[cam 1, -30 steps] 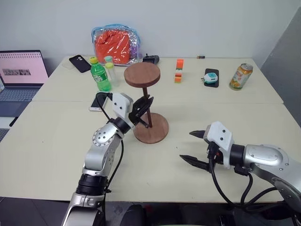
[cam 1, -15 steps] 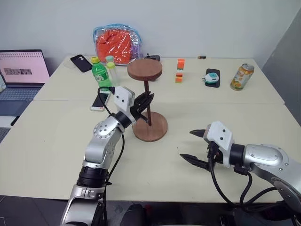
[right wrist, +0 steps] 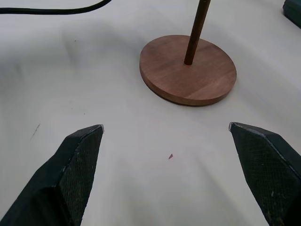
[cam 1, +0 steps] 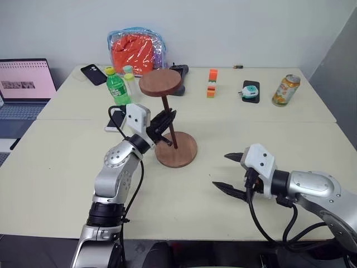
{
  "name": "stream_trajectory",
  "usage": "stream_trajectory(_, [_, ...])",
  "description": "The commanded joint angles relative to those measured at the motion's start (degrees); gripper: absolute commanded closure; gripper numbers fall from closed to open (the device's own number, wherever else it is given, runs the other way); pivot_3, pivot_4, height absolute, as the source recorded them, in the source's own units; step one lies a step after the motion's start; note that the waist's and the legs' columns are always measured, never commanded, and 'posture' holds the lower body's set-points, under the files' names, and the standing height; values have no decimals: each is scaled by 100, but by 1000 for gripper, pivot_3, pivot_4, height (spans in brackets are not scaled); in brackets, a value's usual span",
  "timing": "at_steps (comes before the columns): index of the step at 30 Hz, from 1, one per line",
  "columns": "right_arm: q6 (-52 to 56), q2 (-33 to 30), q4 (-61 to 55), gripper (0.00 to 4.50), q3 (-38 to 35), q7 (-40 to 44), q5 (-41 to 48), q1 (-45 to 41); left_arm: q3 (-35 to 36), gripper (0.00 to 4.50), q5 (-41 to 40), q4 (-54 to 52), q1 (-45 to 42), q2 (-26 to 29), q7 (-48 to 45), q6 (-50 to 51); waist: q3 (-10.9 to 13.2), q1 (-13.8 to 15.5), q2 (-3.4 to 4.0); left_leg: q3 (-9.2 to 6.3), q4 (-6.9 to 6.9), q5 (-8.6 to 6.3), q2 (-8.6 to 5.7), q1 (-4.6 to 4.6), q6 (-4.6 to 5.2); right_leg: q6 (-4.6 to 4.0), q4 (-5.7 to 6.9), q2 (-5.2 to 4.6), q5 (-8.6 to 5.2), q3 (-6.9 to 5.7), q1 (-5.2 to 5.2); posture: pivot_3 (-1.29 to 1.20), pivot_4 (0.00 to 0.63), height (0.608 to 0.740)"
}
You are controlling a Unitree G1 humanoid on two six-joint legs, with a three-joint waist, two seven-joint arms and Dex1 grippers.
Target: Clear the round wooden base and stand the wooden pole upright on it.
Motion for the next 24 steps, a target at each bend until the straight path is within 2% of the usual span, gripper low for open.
stream_trajectory(1, [-140, 8, -84, 0, -13, 36, -54, -61, -124, 4256, 220, -50, 158, 208, -216, 17, 2, 4, 0, -2, -3, 0, 0, -5, 0, -6, -5, 0, 3, -1, -2, 0, 150, 740])
stream_trajectory(7, [-151, 17, -75, 0, 8, 60, -92, -68, -209, 4256, 316, 27, 115, 161, -306, -170, 4, 27, -4, -3, -1, 13, -8, -91, -24, -18, -14, -6, 11, -4, -78, 0, 150, 740])
stream_trajectory(17, [-103, 12, -132, 0, -32, 84, -109, -31, -237, 4256, 465, 441, 192, 231, -276, -226, 6, 30, -7, -3, -1, 1, -9, -91, -2, -18, -10, -6, 11, -6, -79, 0, 150, 740])
stream_trajectory(24, [-94, 2, -132, 0, -38, 91, -106, -40, -303, 4256, 527, 231, 181, 337, -366, -283, 6, 25, -7, -2, -1, 1, -8, -87, -1, -18, -7, -6, 11, -5, -79, 0, 150, 740])
